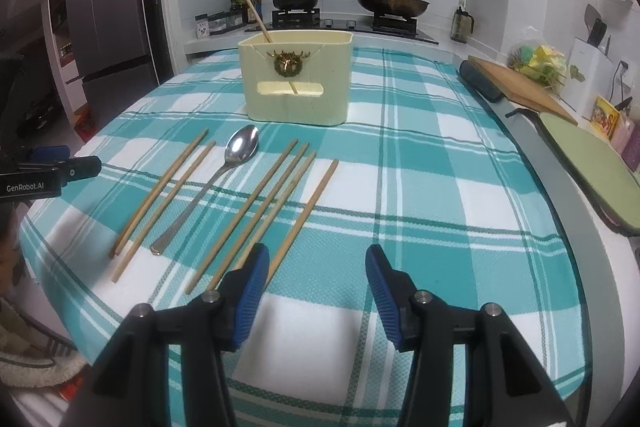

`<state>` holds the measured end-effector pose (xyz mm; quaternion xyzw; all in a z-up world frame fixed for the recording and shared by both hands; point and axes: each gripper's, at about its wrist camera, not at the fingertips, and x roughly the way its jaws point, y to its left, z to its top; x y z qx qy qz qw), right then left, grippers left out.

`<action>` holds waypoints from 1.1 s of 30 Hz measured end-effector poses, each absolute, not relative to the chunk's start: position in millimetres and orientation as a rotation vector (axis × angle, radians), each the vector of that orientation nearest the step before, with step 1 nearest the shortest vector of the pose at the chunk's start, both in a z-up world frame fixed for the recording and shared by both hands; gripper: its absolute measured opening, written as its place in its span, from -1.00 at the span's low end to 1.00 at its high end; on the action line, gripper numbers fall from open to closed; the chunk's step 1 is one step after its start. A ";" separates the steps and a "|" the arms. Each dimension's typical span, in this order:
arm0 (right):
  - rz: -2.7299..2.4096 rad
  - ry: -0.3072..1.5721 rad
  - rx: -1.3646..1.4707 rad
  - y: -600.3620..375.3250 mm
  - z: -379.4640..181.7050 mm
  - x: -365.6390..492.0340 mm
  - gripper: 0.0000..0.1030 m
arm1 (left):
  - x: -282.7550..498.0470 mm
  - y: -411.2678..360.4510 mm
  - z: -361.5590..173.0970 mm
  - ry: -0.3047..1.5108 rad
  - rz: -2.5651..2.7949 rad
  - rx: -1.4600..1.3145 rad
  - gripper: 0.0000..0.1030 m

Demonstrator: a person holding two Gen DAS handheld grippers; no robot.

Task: Organize utensils

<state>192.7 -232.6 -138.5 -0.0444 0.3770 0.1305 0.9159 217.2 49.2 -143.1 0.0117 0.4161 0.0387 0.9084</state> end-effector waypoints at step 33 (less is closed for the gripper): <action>0.229 0.843 0.001 -229.9 -171.5 198.2 -0.01 | 264.2 65.1 -211.0 0.953 0.075 -0.005 0.78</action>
